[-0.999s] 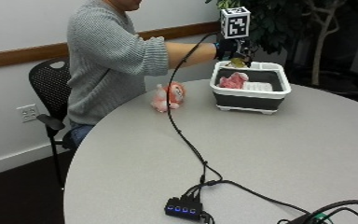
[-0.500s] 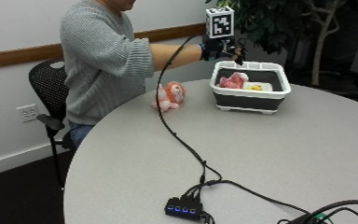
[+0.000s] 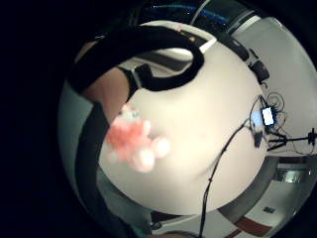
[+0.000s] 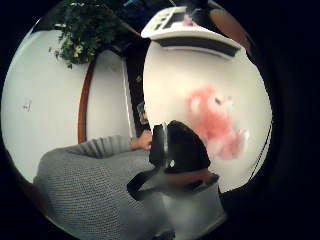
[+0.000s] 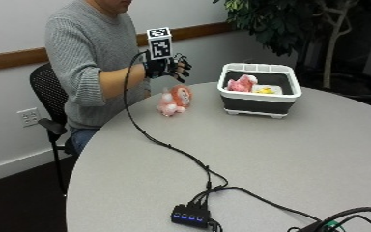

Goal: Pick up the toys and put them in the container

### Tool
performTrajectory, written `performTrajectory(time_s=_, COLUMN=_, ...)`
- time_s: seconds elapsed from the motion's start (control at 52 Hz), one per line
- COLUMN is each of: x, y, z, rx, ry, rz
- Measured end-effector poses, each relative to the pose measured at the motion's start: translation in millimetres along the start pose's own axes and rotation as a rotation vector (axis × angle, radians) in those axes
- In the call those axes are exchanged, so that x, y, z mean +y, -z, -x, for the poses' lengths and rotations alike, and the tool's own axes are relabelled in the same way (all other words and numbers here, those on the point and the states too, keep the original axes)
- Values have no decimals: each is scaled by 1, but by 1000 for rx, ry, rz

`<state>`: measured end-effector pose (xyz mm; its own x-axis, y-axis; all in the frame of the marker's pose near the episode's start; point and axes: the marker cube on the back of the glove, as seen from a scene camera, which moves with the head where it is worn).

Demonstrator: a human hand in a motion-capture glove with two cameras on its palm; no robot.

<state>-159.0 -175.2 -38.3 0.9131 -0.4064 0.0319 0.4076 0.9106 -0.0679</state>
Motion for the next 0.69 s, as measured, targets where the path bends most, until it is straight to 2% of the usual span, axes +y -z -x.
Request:
performTrajectory(time_s=0.173, x=8, y=-35, z=-3, rx=46, ry=-83, rz=74)
performTrajectory(time_s=0.269, x=7, y=-58, z=-21, rx=219, ry=-112, rz=134)
performTrajectory(time_s=0.404, x=6, y=-127, z=-12, rx=145, ry=-144, rz=289)
performTrajectory(time_s=0.48, x=8, y=-144, z=-13, rx=127, ry=-110, rz=258)
performTrajectory(time_s=0.557, x=8, y=-146, z=-18, rx=290, ry=-125, rz=236)
performTrajectory(time_s=0.634, x=5, y=-148, z=-4, rx=155, ry=-127, rz=210)
performTrajectory(time_s=0.692, x=6, y=-152, z=3, rx=158, ry=-104, rz=200)
